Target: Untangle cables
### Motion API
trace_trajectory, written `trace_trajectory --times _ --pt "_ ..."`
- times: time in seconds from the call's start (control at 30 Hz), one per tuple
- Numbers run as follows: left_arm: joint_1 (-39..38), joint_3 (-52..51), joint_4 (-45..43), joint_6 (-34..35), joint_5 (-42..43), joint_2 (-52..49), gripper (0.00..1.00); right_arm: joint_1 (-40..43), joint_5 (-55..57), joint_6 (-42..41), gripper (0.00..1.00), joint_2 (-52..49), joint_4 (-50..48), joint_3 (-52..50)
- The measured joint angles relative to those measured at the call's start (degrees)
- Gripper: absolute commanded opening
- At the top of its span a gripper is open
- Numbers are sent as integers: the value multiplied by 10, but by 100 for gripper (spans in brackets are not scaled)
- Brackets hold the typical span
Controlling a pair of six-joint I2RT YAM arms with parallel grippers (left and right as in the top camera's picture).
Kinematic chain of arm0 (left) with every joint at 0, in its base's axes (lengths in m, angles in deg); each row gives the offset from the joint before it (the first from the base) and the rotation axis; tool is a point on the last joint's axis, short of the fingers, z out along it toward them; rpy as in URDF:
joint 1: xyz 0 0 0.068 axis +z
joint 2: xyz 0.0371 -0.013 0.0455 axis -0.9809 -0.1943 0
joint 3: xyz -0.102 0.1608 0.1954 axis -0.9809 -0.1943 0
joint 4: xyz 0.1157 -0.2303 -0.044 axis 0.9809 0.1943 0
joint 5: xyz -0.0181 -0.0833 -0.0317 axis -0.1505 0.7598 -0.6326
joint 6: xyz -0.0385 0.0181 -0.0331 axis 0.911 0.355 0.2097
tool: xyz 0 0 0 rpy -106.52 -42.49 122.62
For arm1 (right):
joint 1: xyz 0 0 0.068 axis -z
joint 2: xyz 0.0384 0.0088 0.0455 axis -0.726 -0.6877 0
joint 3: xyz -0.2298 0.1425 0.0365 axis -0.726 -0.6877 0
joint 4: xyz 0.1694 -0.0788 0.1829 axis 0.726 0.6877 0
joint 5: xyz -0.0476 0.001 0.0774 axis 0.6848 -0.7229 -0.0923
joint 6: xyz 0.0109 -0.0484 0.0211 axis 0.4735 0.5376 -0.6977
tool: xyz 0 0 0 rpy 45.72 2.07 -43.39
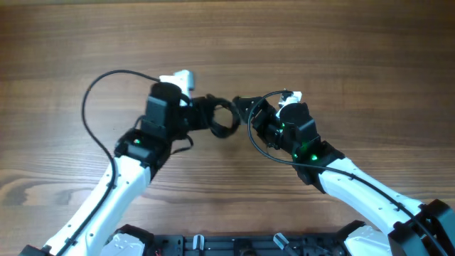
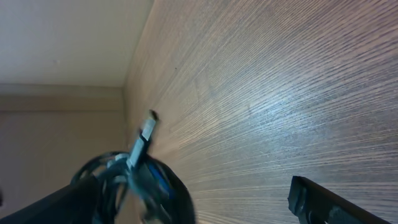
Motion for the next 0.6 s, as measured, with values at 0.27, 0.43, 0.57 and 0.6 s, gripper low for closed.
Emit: trace_trajectory --times 0.27,0.43,0.57,0.6 --pt "35 0 2 109 9 0 4 -3 -34 -16 80 0 0 0" --pt "34 0 8 132 43 0 4 -6 -40 -45 64 0 -5 0" --pt "34 0 9 156 57 0 4 -6 -41 -57 56 0 -17 0" --pt "34 0 9 167 58 0 4 -6 -40 -63 52 0 -18 0"
